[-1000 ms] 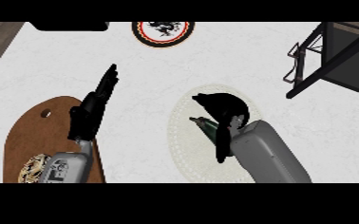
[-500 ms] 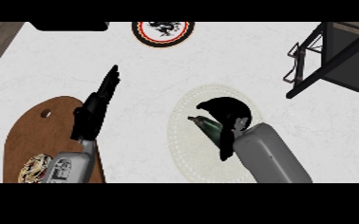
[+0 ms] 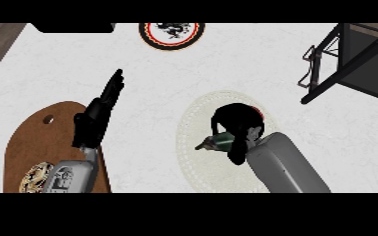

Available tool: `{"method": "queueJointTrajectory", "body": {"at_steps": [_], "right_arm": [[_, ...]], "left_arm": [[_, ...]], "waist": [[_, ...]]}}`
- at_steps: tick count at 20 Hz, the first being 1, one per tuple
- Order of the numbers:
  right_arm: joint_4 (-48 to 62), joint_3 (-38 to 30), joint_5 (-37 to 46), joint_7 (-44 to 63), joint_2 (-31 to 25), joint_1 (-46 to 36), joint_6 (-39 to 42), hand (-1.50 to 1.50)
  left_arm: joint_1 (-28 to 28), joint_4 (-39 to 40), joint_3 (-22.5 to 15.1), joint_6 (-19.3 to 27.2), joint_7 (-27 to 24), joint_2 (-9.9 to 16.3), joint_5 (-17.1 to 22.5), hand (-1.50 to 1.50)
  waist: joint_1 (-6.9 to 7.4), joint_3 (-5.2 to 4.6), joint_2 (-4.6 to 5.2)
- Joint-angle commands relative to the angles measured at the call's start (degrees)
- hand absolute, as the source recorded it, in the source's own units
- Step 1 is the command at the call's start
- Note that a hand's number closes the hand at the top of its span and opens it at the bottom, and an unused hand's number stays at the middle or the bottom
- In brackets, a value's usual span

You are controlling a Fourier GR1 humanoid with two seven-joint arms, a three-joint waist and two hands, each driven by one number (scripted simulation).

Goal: Pick the eggplant from the placemat and place it in the tiered shelf

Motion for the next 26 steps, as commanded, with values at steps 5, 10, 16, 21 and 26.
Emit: {"method": "queueJointTrajectory", "body": {"at_steps": [5, 10, 16, 21, 26], "right_arm": [[-4.29, -10.94, 5.67, 18.05, 5.83, 4.98, -16.27, 1.5], [-10.78, -13.36, 8.27, 31.2, 5.95, 7.26, -32.62, 1.5], [-23.27, -6.31, 6.59, 39.12, 5.99, 7.35, -49.92, 1.5], [-33.24, 1.18, 15.86, 50.03, 5.99, 3.5, -50.4, 1.5], [-40.85, -0.31, 22.54, 55.57, 5.99, -0.15, -44.52, 1.5]], "left_arm": [[1.39, 0.92, 0.32, 1.02, -0.57, -0.57, -0.43, 0.0], [0.18, -1.09, 0.18, 0.14, 1.19, -0.19, 0.15, 0.0], [0.25, -0.37, 0.77, -0.96, 0.02, 1.13, 0.37, 0.0], [0.26, -0.21, -1.55, 0.9, -0.16, -1.64, -1.34, 0.0], [0.08, -0.97, -0.67, 1.34, 1.8, -1.34, -1.13, 0.0]], "waist": [[-2.36, 0.04, -0.3], [-1.24, 0.11, -0.31], [-0.33, 0.09, -0.24], [-0.53, -0.01, -0.19], [-0.5, 0.0, -0.19]]}}
